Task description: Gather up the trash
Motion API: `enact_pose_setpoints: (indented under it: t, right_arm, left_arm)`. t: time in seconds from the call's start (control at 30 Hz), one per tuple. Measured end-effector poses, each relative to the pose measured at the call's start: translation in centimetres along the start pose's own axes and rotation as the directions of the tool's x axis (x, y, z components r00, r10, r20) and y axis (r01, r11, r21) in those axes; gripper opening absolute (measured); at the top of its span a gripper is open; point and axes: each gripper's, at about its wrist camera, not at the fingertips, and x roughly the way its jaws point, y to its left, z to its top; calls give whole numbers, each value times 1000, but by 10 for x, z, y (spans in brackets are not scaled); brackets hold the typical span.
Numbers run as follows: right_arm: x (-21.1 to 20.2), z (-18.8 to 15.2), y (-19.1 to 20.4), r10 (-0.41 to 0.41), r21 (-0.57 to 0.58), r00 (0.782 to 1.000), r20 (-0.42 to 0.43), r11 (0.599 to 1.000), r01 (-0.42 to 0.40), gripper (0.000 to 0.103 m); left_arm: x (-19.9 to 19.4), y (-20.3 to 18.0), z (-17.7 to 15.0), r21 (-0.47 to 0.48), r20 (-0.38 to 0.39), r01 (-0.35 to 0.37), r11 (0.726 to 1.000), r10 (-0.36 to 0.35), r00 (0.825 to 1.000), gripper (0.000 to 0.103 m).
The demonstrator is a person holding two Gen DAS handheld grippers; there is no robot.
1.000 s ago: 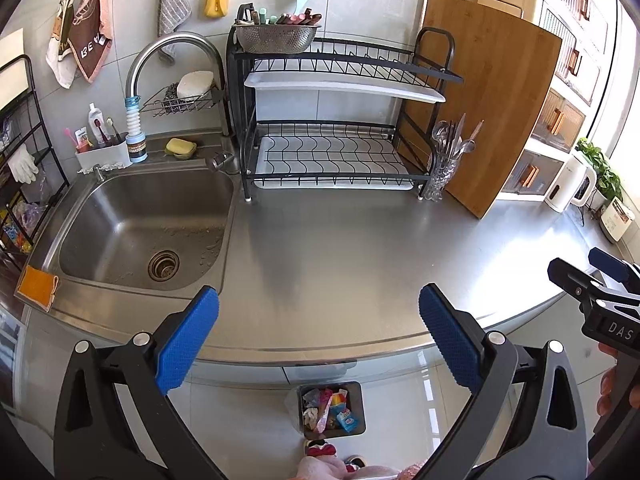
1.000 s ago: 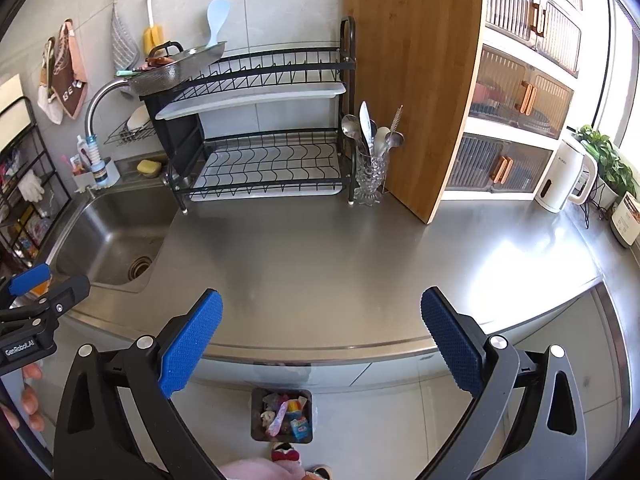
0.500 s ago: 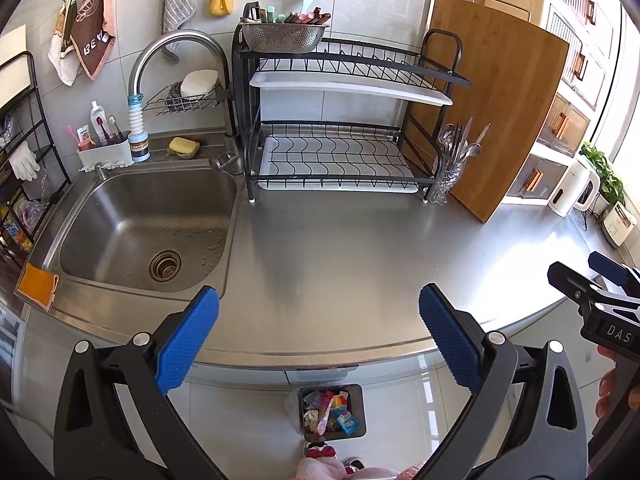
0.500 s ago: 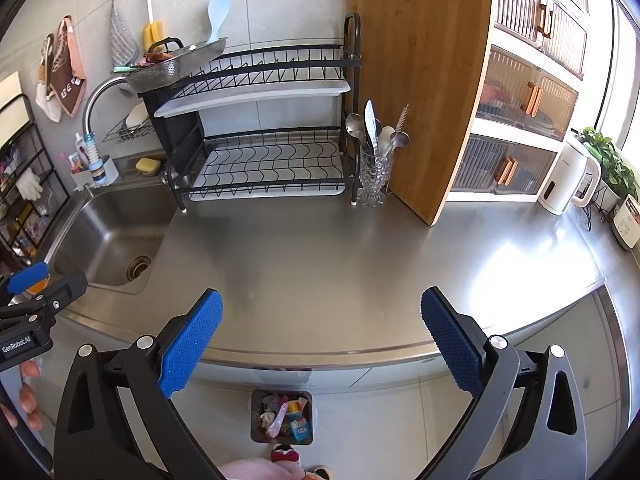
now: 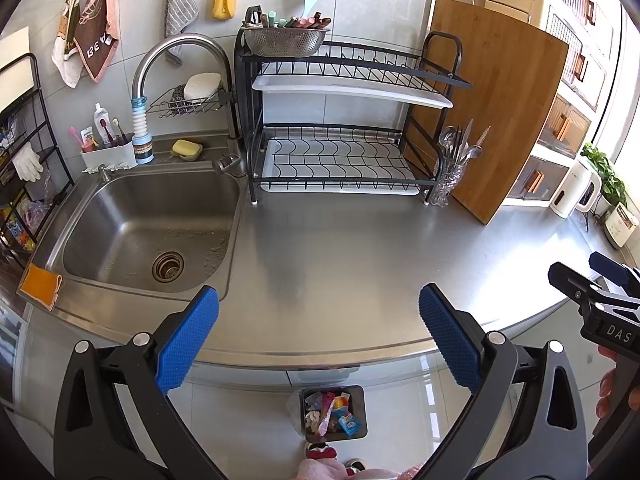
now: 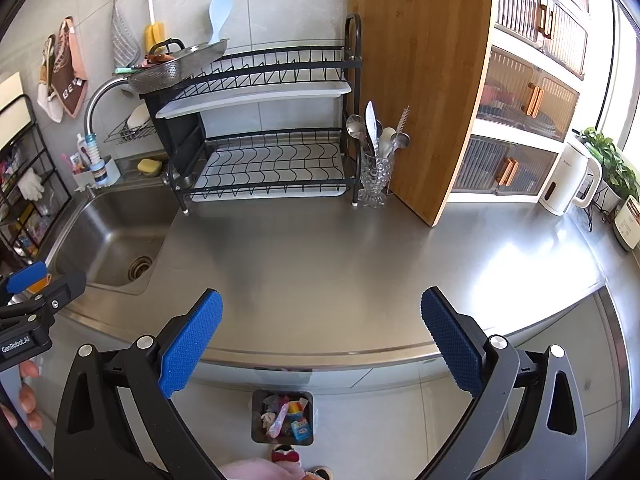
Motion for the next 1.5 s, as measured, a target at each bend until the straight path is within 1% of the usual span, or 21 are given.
enact_pose_setpoints:
  t: [0.6,0.73,0.83,0.93,1.0,1.17,1.23,1.43,1.5]
  right_arm:
    - [-2,-1,-5,6,5,1000,5,1000,-6,100]
    - [-2,-2,-5,8,2,1000,4,1000,-8,100]
    - [-1,-2,-5,11,1,1000,2,1000,-11,100]
    - [0,-2,-5,13,3,1000,0,1000,-13,100]
    - [1,-2,-6,19,2,1000,-2,1000,-19,100]
    - [3,-2,-6,28,2,1000,-8,1000,-28,100]
    - [4,-2,-6,30,4,1000,-10,1000,-30,100]
    - [7,-3,-6,46,8,999,-19,999,-46,100]
    - [7,-2,-6,49,7,999,-19,999,-49,100]
  left_arm:
    - [-4,-2,-1,-8,1,9,1000,-9,1000,95]
    - [-5,-1,-2,-24,-1,32,999,-32,999,95]
    - [-3,-3,-2,-16,-4,26,1000,-26,1000,95]
    - [-2,-6,-3,1,-6,6,1000,-6,1000,95]
    - [-1,-7,-4,4,-7,8,1000,-8,1000,95]
    - [-3,-7,-4,6,19,-9,1000,9,1000,95]
    - [-3,-6,-4,6,18,-14,1000,14,1000,95]
    - [-2,-6,-4,-3,10,-10,1000,10,1000,95]
    - [0,-3,-4,-23,-8,8,1000,-8,1000,95]
